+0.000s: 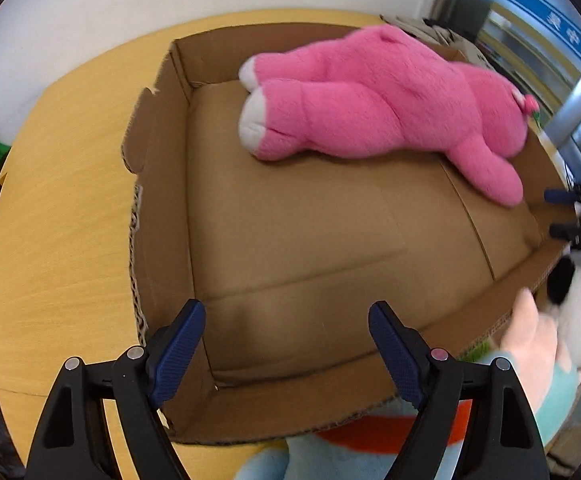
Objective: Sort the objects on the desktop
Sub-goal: 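Open both tools to drop the pink bear into the box, then withdraw both tools from the box back over the table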
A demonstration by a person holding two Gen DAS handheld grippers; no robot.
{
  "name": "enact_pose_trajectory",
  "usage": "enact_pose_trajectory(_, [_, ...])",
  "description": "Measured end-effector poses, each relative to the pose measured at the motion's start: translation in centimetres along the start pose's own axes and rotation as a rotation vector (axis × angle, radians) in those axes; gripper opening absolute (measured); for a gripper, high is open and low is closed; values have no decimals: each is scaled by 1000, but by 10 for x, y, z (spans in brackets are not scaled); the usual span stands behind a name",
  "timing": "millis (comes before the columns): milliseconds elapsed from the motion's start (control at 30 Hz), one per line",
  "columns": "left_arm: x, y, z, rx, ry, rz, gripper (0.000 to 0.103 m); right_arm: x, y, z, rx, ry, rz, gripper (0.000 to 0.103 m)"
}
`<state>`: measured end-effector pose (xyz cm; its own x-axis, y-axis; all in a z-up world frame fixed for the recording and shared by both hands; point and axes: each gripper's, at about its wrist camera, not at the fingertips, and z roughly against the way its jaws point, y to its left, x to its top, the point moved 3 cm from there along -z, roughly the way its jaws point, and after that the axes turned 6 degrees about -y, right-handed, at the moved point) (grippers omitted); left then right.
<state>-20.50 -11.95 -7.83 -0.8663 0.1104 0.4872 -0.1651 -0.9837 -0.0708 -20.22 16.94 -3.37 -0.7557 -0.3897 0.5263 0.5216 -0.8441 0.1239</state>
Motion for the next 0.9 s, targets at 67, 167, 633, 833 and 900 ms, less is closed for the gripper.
enact_pose_trajectory(67, [-5,0,3,-16,18,14,86,0,-1,1,-8,-3,5,76])
enact_pose_trajectory(167, [-13,-3,9,-40,24,29,85,1,-4,0,-24,-7,19,76])
enact_pose_trajectory(633, [-43,-23,88,57,-184,118,90,-15,-8,72,6,-261,-53,86])
enact_pose_trajectory(833, [-85,-30,163,120,-331,192,103,-32,9,141,-70,-492,-158,103])
enact_pose_trajectory(900, [-96,-36,179,141,-362,209,103,-41,19,152,-112,-530,-173,103])
